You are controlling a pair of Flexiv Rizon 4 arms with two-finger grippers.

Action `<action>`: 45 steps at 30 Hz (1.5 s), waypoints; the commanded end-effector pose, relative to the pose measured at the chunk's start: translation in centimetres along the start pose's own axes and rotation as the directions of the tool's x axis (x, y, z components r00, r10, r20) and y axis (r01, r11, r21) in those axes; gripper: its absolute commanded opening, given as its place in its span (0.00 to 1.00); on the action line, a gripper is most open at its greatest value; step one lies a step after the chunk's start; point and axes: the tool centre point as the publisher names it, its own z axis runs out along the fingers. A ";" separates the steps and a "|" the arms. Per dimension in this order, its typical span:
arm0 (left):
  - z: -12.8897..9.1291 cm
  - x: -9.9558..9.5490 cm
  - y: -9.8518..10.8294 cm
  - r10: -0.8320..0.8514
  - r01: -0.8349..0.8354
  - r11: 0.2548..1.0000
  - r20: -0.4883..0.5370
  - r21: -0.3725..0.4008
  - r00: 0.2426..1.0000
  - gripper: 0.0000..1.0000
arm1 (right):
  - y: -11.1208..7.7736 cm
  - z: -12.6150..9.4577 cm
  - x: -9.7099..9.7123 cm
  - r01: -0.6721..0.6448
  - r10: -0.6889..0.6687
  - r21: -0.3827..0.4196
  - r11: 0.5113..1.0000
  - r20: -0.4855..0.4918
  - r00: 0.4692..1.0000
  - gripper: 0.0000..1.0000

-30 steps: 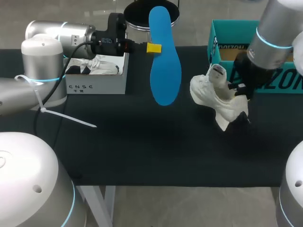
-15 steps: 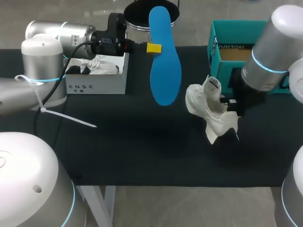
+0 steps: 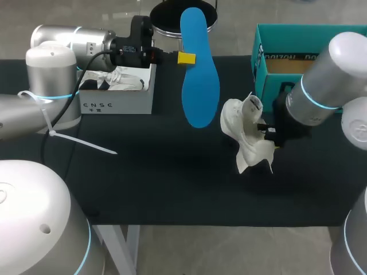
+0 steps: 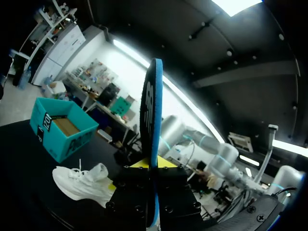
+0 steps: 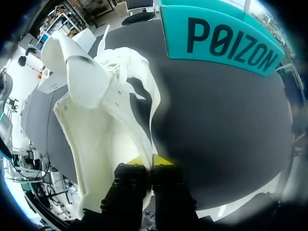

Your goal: Take the shoe out of the shoebox, open the shoe tongue, remove and reinsert the insole, then place the shoe into the shoebox

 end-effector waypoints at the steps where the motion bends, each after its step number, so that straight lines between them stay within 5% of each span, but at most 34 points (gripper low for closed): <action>1: 0.1 0.0 0.0 0.000 0.000 1.000 0.003 0.000 1.000 0.00 | 0.7 1.3 0.6 -0.006 0.006 0.005 1.000 0.005 1.000 0.00; 23: 0.1 0.0 0.0 0.000 0.000 1.000 0.003 0.000 1.000 0.00 | -1.2 5.5 0.8 -0.040 0.037 0.034 0.999 0.076 0.996 0.00; 24: 0.1 0.0 0.0 0.000 0.000 1.000 0.003 0.000 1.000 0.00 | -1.3 5.5 0.8 -0.044 0.041 0.044 0.998 0.072 0.997 0.22; 25: 0.1 0.0 0.0 0.000 0.000 1.000 0.003 0.000 1.000 0.00 | -1.4 5.6 0.8 -0.048 0.045 0.047 0.998 0.067 0.997 0.55; 26: 0.1 0.0 0.0 0.000 0.000 1.000 0.003 0.000 1.000 0.00 | -1.4 5.7 0.8 -0.052 0.049 0.051 0.997 0.066 0.997 1.00; 34: 0.1 0.0 0.0 0.000 0.000 1.000 0.003 0.000 1.000 0.00 | -0.5 4.9 0.5 -0.075 0.075 0.049 0.996 0.013 0.997 1.00; 43: 0.1 0.0 0.0 0.000 0.000 1.000 0.003 0.000 1.000 0.00 | 2.5 -0.3 -0.4 -0.083 0.081 -0.050 0.995 -0.037 0.996 1.00; 45: 0.1 0.0 0.0 0.000 0.000 1.000 0.003 0.000 1.000 0.00 | 3.2 -1.6 -1.3 -0.061 0.061 -0.004 0.998 -0.049 0.997 1.00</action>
